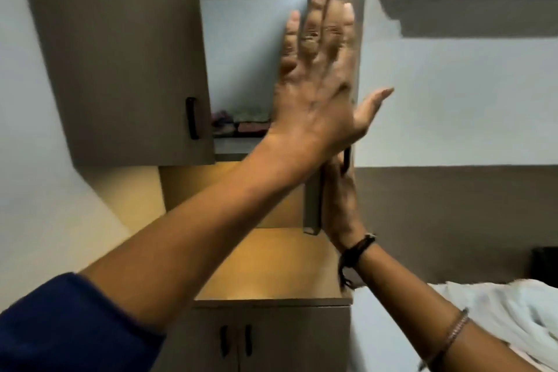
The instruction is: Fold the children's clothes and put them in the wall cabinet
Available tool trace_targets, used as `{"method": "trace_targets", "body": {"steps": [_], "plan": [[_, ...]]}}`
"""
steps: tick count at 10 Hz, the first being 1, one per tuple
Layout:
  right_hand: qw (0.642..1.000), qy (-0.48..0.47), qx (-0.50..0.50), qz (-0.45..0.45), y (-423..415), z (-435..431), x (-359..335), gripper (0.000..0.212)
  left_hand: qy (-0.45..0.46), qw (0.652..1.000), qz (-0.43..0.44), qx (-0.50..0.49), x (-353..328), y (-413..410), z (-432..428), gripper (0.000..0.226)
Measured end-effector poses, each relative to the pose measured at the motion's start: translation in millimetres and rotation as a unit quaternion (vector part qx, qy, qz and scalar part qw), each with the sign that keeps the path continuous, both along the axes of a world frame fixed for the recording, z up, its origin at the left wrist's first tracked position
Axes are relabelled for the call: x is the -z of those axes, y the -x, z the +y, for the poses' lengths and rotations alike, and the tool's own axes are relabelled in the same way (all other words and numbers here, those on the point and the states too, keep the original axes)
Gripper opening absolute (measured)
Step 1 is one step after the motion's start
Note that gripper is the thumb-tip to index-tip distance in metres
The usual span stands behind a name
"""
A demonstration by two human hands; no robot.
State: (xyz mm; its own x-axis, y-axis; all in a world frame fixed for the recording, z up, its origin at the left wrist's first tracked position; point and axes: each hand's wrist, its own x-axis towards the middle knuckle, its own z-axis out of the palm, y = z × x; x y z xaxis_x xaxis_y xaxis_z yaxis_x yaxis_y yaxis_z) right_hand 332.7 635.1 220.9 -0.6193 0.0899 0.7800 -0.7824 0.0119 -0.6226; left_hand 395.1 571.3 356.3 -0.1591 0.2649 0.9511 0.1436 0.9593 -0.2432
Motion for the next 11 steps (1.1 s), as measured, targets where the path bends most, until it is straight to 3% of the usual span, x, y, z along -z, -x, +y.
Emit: {"method": "trace_targets", "body": {"steps": [1,2,3,5,7,9,10,11], "plan": [[0.975,-0.121,0.16,0.097,20.7,-64.9,-9.4,0.072,-0.023,0.996,-0.016,-0.082,3.8,25.9,-73.6,0.105],[0.919,-0.242,0.287,0.118,68.3,-117.5,-11.6,0.071,-0.024,0.985,-0.091,-0.147,7.9,75.3,-137.3,0.109],[0.865,-0.34,0.349,0.119,123.3,-156.2,-16.9,0.067,-0.025,0.974,-0.173,-0.145,17.2,131.5,-185.2,0.107],[0.818,-0.348,0.438,0.134,216.7,-187.1,-12.7,0.067,-0.006,0.984,-0.164,-0.07,22.5,218.1,-225.0,0.105],[0.78,-0.342,0.502,0.149,255.7,-192.0,-7.8,0.072,0.011,0.988,-0.141,-0.057,23.8,254.9,-236.7,0.104],[0.785,-0.381,0.479,0.097,237.3,-194.2,-19.2,0.071,0.011,0.982,-0.171,-0.079,18.0,256.8,-238.4,0.103],[0.826,-0.371,0.417,0.086,205.5,-185.4,-22.0,0.062,0.016,0.976,-0.208,-0.054,14.5,249.5,-237.8,0.106],[0.924,-0.183,0.309,0.128,152.5,-159.8,-29.1,0.038,-0.008,0.979,-0.203,0.009,16.9,238.2,-248.4,0.103]]}}
